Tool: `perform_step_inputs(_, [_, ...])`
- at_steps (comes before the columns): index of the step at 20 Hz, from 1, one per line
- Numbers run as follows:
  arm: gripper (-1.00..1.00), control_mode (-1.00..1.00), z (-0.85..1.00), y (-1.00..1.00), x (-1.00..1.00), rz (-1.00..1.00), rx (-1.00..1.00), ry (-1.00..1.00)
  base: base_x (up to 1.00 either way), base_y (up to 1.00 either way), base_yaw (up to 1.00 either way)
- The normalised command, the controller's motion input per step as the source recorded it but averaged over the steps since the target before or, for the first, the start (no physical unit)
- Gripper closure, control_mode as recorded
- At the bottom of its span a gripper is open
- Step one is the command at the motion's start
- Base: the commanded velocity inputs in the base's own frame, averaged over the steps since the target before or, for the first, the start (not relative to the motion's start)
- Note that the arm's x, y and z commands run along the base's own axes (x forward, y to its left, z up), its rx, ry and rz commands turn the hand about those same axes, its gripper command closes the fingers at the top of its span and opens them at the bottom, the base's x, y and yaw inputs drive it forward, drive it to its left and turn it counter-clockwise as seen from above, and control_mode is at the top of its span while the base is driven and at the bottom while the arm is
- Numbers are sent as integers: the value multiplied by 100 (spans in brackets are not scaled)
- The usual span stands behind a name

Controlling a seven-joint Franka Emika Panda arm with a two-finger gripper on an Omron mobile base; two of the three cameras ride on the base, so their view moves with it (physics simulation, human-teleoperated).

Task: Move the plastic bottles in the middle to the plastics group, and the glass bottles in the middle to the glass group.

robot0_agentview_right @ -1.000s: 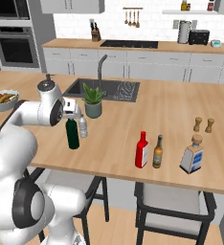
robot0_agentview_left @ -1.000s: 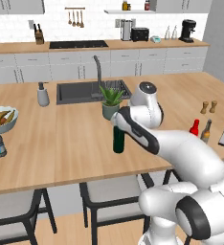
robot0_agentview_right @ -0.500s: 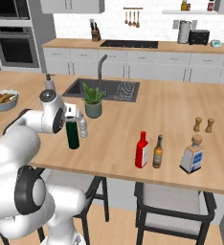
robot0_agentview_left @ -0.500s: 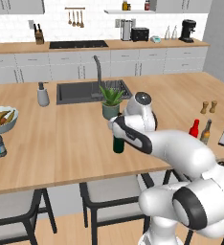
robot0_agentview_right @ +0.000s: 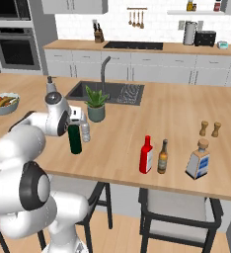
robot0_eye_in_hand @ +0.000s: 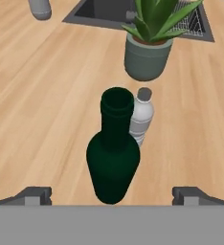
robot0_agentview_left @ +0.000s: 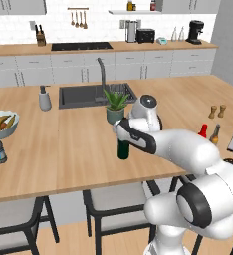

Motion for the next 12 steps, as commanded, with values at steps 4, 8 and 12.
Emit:
perform_step_inputs(4, [-100,-100,-23,2,4,0,1,0,0,0,0])
perform_step_inputs(8, [-100,-100,-17,4,4,0,0,0,0,0,0])
perform_step_inputs(12, [-100,-100,-8,1,17,0,0,0,0,0,0])
